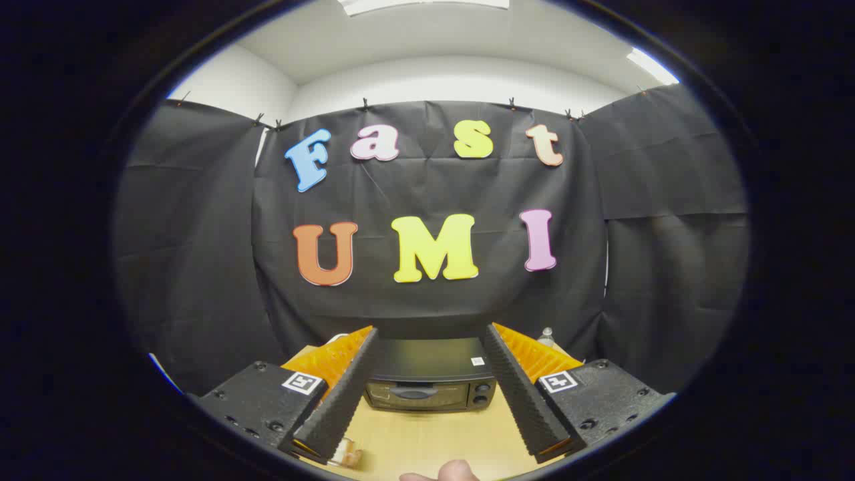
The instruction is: Open the toaster oven, put the food inside, and close the toaster oven door.
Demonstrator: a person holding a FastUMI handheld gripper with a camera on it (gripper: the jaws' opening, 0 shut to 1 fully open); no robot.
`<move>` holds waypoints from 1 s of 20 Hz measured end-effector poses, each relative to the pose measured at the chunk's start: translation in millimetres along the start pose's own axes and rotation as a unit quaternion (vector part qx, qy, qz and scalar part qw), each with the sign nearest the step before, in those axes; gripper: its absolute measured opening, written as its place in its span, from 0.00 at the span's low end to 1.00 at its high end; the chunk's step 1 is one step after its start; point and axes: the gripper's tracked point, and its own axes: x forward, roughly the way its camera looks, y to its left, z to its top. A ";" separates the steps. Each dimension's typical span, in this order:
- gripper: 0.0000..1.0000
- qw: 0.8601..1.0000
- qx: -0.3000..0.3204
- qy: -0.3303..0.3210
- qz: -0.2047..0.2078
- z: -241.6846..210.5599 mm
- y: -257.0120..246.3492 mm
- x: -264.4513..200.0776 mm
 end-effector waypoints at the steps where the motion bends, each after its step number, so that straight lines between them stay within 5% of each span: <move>1: 1.00 1.000 0.000 0.001 -0.001 -0.7 -0.9 1.0; 20: 1.00 1.000 -0.001 0.004 -0.018 -2.6 -9.6 13.6</move>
